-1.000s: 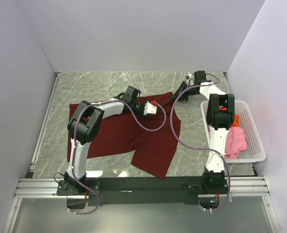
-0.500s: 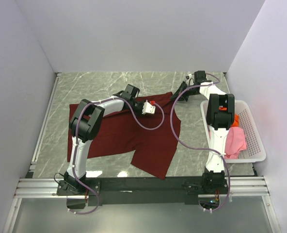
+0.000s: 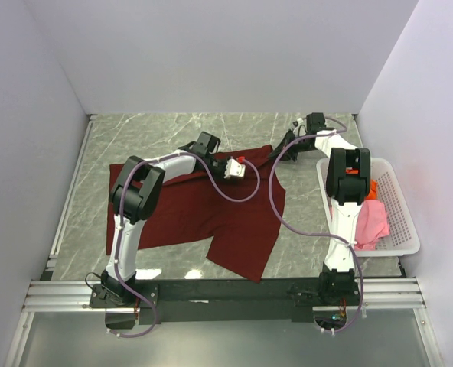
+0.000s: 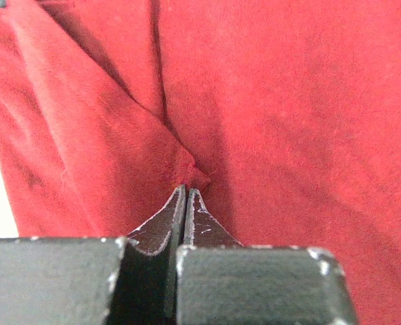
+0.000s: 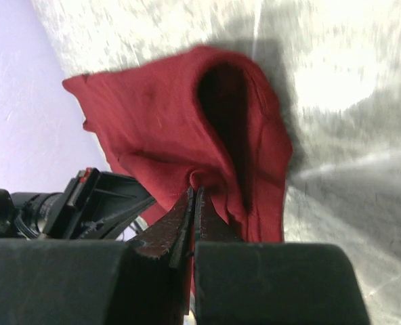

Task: Fold and stack the t-shirts
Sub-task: Fold the tshirt

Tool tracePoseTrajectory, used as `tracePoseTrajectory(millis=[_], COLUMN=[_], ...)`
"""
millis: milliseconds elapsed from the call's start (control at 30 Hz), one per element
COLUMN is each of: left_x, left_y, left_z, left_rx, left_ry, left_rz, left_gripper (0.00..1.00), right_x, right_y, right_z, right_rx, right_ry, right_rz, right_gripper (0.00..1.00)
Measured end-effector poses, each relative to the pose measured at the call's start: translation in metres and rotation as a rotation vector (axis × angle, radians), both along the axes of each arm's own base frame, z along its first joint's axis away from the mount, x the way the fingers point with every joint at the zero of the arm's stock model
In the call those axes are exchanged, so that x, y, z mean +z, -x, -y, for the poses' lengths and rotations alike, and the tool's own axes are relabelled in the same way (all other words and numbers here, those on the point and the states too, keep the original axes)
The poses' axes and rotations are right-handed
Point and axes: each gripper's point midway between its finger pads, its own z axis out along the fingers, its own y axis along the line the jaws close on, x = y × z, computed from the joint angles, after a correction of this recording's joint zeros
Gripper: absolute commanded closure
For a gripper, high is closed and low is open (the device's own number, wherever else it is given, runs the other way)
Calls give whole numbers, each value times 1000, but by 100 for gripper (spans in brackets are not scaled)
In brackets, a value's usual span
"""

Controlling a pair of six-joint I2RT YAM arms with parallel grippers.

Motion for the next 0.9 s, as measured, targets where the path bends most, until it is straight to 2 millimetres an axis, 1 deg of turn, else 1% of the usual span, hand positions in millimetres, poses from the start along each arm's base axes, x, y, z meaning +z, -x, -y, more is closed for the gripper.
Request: tracePoseTrajectory(millis=[133, 233, 467, 567, 667, 800, 900], left_x=[6, 14, 47, 58, 62, 58, 55], left_y=[1, 4, 15, 19, 25, 35, 47], left_z=[2, 2, -1, -4, -9, -17, -21], left_rx=[13, 13, 10, 11, 8, 1, -31], left_ry=[27, 46, 101, 123, 130, 120, 113], left_rz=[-36, -51, -69, -89, -125, -182, -217], left_gripper=[100, 100, 100, 99, 99, 99, 99], right_x=[1, 9, 36, 42, 39, 27, 19], right_y=[12, 20, 40, 48, 58, 75, 87], right_z=[-1, -2, -1, 0, 0, 0, 1], right_rx=[5, 12, 34, 46, 56, 73, 86], right_ry=[-8, -12, 0, 6, 10, 15, 19], right_rz=[-28, -33, -14, -6, -27, -77, -111], right_gripper=[100, 100, 100, 100, 100, 100, 100])
